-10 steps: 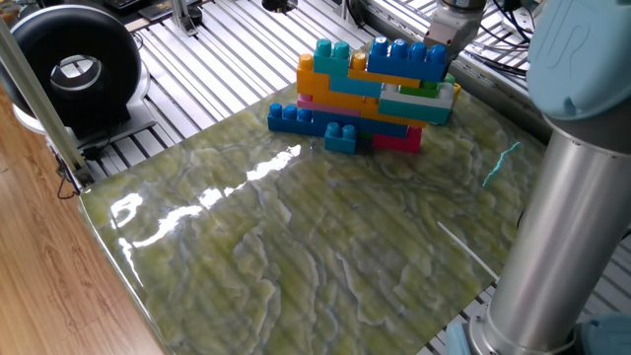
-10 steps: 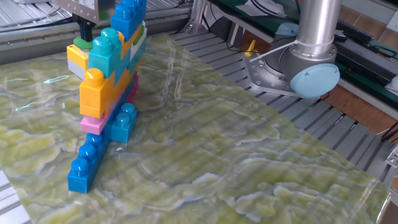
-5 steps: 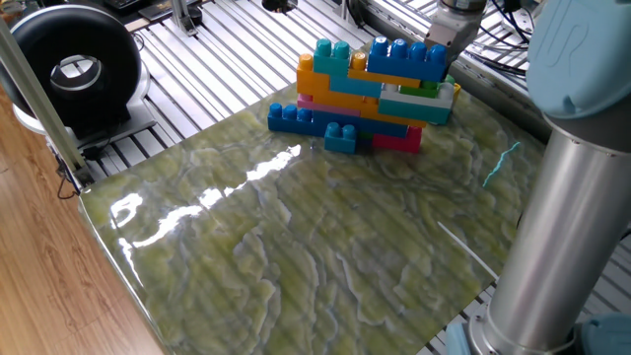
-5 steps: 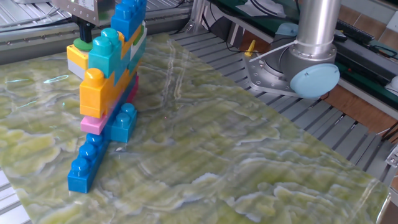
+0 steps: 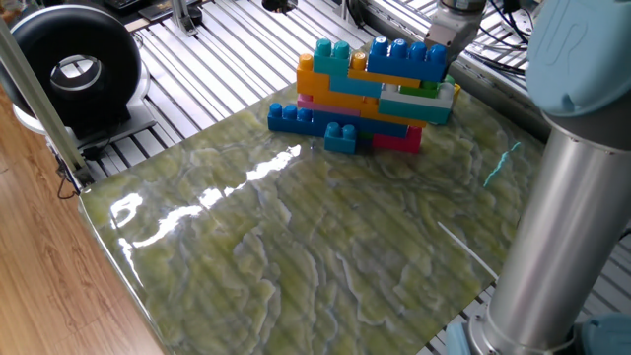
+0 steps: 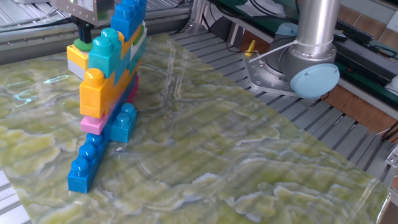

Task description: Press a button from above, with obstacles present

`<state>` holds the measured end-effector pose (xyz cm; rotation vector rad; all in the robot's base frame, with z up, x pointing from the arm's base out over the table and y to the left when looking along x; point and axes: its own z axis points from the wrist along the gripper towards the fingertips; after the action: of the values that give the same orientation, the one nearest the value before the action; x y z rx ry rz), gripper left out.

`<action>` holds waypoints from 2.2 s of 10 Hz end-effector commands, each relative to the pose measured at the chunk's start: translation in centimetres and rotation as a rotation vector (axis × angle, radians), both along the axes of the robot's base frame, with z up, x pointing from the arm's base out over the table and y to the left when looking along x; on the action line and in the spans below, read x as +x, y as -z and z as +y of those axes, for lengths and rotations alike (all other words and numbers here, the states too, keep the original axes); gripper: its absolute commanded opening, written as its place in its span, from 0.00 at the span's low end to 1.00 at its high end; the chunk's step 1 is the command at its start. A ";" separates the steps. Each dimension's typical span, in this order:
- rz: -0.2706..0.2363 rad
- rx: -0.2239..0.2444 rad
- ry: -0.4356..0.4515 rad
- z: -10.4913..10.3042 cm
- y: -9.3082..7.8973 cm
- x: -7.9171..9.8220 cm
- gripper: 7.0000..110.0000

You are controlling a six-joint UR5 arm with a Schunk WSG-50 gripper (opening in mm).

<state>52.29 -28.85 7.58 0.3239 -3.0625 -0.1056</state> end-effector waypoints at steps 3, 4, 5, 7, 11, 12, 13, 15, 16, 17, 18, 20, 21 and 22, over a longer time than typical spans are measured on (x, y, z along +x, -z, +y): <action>0.051 -0.015 0.010 0.4 -4.6 0.4 0.00; 0.048 -0.024 0.016 0.8 -5.0 0.7 0.00; 0.034 -0.031 0.020 1.3 -5.3 1.2 0.00; -0.017 -0.037 0.000 1.8 -5.6 2.7 0.00; -0.093 -0.060 -0.039 -0.3 -5.9 6.0 0.00; -0.123 -0.058 -0.039 -0.2 -5.8 7.0 0.00; -0.139 -0.017 -0.038 0.7 -5.9 7.4 0.00; -0.166 -0.013 -0.028 0.9 -5.8 8.7 0.00; -0.186 -0.011 -0.019 1.1 -6.1 9.2 0.00; -0.190 0.003 -0.010 1.5 -6.7 9.3 0.00; -0.194 0.014 -0.001 1.9 -6.9 9.6 0.00; -0.222 0.034 -0.003 2.4 -7.1 10.3 0.00; -0.224 0.034 -0.006 2.4 -7.2 10.3 0.00; -0.219 0.030 -0.008 2.3 -7.2 10.2 0.00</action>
<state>61.97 -26.90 14.31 0.3762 -3.2573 -0.0979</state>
